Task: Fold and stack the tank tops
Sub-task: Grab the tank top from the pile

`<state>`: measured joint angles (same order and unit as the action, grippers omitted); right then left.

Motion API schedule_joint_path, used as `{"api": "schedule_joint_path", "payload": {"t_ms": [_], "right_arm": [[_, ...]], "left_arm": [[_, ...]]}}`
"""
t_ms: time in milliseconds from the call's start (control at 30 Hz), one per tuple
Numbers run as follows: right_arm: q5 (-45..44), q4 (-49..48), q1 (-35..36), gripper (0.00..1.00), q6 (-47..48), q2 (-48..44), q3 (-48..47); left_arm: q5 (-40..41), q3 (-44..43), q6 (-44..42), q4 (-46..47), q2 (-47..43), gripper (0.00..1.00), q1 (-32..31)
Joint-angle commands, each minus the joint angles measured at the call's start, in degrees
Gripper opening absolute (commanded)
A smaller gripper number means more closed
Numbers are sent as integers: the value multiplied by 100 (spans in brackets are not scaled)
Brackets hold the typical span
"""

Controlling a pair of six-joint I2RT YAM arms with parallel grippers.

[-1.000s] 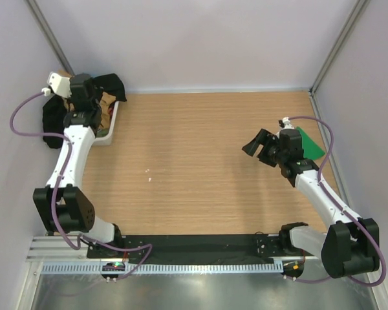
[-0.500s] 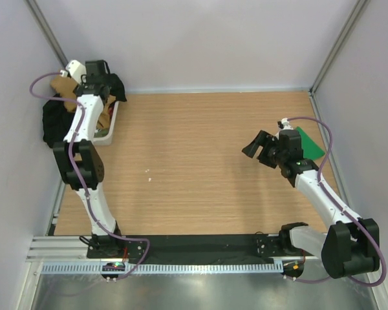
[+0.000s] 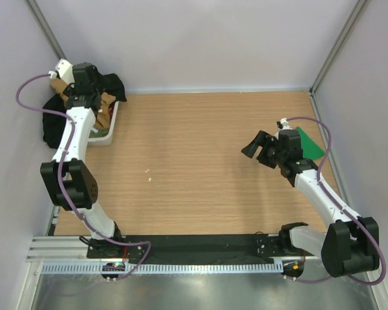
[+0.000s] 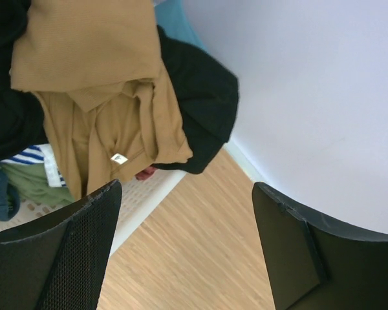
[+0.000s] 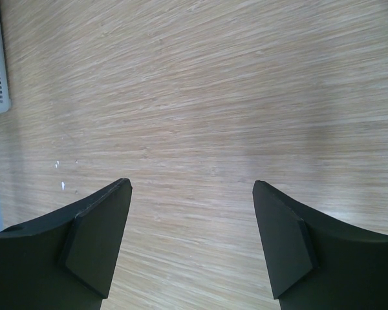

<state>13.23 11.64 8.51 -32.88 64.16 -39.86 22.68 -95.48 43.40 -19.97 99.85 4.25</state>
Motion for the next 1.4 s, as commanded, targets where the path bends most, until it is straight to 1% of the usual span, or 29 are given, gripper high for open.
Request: {"api": "schedule_joint_path", "payload": {"t_ms": [0, 33, 167, 233, 267, 567, 767, 800, 900, 1000, 1067, 1100, 1167, 1233, 1367], "right_arm": [[56, -197, 19, 82, 54, 35, -233], [91, -188, 27, 82, 45, 44, -233], [100, -180, 19, 82, 54, 35, -242], [92, -162, 19, 82, 54, 26, -251], [109, -162, 27, 82, 54, 35, -268], [144, -188, 19, 82, 28, 123, -286], [65, -136, 28, 82, 36, 324, -338], [65, -92, 28, 82, 28, 369, -356], [100, -65, 54, 82, 28, 430, -374], [74, -22, 63, 82, 54, 378, -365], [57, 5, 71, 82, 63, 360, -382], [56, 5, 63, 83, 80, 325, -374], [74, -4, 63, 83, 54, 316, -356], [74, -48, 72, 83, 54, 334, -356], [56, 31, 80, 83, 107, 343, -356]], "left_arm": [[-184, -31, 107, 750, -291, 83, 41], [-202, -276, 142, 601, -152, 83, 58], [-333, -506, 125, 362, 7, 83, 119], [-457, -768, 169, 99, 78, 83, 224], [-387, -822, 178, -24, 148, 83, 217], [-185, -919, 99, -139, 219, 82, 181], [61, -1025, -120, -192, 271, 77, 129], [192, -1060, -138, -261, 289, 77, 120], [228, -1078, -174, -245, 298, 79, 93], [176, -1095, -104, -271, 315, 79, 102], [-43, -1148, -33, -393, 315, 79, 128], [-349, -1209, -103, -411, 333, 78, 129], [-457, -1350, -226, -657, 438, 78, 120], [-335, -1088, -148, -571, 404, 80, -3], [-132, -507, 2, 52, 403, 80, -170]]}}
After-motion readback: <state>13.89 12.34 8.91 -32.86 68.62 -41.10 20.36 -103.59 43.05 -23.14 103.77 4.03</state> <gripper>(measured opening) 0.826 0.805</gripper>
